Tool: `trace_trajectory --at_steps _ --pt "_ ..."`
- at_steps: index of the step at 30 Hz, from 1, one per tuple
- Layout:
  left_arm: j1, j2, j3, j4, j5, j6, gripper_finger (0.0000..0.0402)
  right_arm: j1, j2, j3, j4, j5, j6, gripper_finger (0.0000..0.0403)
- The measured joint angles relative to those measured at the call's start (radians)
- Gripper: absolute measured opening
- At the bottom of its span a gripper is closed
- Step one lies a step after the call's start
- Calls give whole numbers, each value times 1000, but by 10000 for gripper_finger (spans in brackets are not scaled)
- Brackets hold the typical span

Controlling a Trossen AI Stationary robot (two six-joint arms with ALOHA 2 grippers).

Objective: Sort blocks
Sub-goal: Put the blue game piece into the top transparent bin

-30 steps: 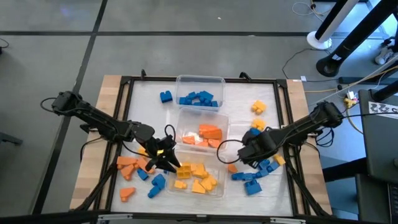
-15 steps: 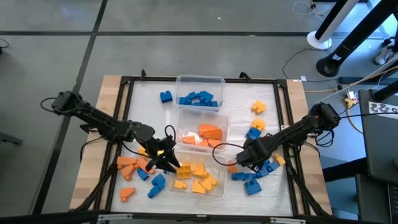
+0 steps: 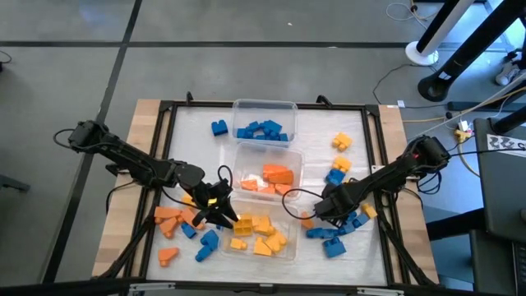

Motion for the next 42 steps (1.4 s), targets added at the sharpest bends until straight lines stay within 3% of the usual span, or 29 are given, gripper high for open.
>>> trace_trajectory --at_steps 10,19,31,42 --pt "0 0 0 -1 0 0 166 0 -3 -54 85 35 -9 246" --pt "0 0 0 -1 0 0 166 0 -3 -54 99 96 -9 160" --pt "0 0 0 23 0 0 166 0 -17 21 66 102 -32 171" --pt "0 -1 0 32 0 6 166 0 -30 31 18 125 -32 68"
